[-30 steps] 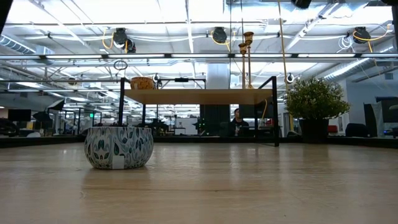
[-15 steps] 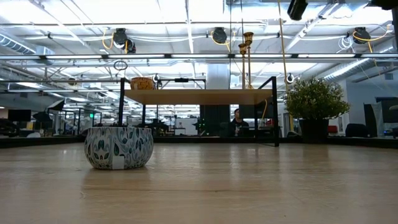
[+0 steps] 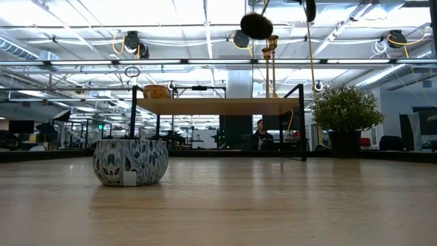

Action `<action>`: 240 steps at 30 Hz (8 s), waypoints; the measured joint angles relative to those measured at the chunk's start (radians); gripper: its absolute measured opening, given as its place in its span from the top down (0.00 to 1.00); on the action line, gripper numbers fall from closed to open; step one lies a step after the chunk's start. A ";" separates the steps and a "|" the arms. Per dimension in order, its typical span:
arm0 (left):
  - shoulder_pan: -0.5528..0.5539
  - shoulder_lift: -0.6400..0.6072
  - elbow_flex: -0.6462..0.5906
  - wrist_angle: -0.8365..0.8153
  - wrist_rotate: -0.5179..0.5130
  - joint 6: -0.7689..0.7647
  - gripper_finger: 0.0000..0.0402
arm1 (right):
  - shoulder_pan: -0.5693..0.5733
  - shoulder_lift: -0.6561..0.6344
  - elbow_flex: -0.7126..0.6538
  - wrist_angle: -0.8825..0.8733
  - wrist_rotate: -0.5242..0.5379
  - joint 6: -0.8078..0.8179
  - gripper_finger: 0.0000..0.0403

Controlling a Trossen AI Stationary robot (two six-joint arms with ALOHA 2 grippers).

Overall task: Pick & Place candle stick holders
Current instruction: Put the candle holder aligned with the other candle holder on the shelf

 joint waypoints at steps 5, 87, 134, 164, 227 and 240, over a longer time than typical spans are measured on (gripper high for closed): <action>-0.002 0.000 -0.029 -0.024 -0.016 0.010 0.82 | -0.014 0.137 0.168 -0.251 0.001 -0.067 0.97; 0.027 0.000 -0.086 0.056 -0.159 -0.072 0.82 | -0.097 0.203 0.050 -0.310 0.461 0.086 0.97; 0.027 0.000 -0.086 0.055 -0.157 -0.063 0.82 | -0.124 0.206 0.050 -0.352 0.443 0.090 0.97; 0.027 0.000 -0.086 0.056 -0.160 -0.059 0.82 | -0.144 0.231 0.052 -0.341 0.446 0.094 0.97; 0.027 0.000 -0.086 0.105 -0.168 -0.019 0.82 | -0.144 0.232 0.050 -0.317 0.418 0.087 0.88; 0.026 0.000 -0.086 0.105 -0.167 -0.024 0.82 | -0.144 0.247 0.050 -0.295 0.414 0.070 0.88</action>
